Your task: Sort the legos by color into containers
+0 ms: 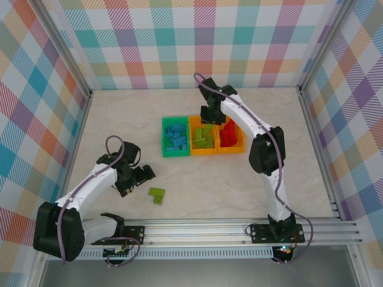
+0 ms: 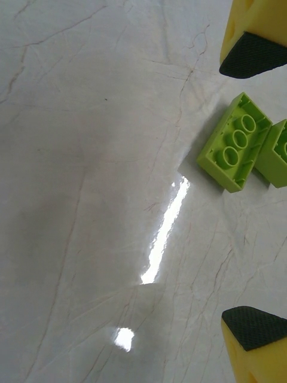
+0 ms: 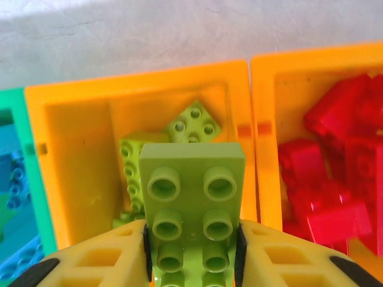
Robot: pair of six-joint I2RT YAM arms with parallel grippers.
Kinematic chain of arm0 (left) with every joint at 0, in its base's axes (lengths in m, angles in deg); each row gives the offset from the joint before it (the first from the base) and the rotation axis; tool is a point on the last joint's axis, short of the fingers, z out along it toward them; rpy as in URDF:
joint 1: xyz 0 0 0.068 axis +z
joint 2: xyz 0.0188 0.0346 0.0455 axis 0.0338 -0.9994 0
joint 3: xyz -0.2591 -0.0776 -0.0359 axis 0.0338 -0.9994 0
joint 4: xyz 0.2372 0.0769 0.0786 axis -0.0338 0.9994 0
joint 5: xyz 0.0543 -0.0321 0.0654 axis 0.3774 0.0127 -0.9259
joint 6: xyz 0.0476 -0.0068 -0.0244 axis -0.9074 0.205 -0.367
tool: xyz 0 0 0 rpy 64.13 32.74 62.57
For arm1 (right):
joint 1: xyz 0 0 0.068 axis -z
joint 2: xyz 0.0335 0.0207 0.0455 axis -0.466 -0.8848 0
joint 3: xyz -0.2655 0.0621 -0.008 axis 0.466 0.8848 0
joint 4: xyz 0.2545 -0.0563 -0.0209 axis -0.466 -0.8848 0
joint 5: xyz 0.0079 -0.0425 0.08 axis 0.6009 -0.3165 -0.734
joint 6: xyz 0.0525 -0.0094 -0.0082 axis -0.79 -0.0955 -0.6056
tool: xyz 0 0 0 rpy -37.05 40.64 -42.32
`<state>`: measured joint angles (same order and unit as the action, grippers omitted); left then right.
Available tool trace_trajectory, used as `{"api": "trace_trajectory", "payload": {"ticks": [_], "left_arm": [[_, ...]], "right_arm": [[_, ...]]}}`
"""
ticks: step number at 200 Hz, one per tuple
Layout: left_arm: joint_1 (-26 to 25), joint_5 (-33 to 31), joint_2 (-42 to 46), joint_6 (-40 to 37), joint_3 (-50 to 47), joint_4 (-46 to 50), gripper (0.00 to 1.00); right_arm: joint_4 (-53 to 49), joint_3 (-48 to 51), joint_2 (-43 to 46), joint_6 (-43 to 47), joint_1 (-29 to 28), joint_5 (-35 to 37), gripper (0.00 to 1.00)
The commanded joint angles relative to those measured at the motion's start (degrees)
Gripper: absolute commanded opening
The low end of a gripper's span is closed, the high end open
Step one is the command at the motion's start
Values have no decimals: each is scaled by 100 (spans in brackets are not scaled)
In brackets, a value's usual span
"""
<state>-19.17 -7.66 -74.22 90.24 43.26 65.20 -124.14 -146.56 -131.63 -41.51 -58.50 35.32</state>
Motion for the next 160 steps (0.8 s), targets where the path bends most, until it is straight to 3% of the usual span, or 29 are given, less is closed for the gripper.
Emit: {"api": "trace_trajectory", "payload": {"ticks": [1,38,69,83,95,160], "left_arm": [[-356,-154,-77,659,-65,-131,100],[-873,-204,-522,1354,32,-284,100],[-1125,-262,-568,1819,-50,-318,100],[-1205,-228,-600,1962,-97,-318,100],[-1281,-224,-644,2098,-134,-318,100],[-1812,-298,-970,2856,-233,-547,99]], "right_arm": [[-574,-615,-482,342,33,-310,38],[-724,-945,-780,533,136,-514,42],[-730,-686,-770,673,136,-674,54],[-714,-561,-736,709,128,-687,67],[-670,-457,-667,702,128,-706,71],[-401,-140,-157,739,128,-840,79]]}}
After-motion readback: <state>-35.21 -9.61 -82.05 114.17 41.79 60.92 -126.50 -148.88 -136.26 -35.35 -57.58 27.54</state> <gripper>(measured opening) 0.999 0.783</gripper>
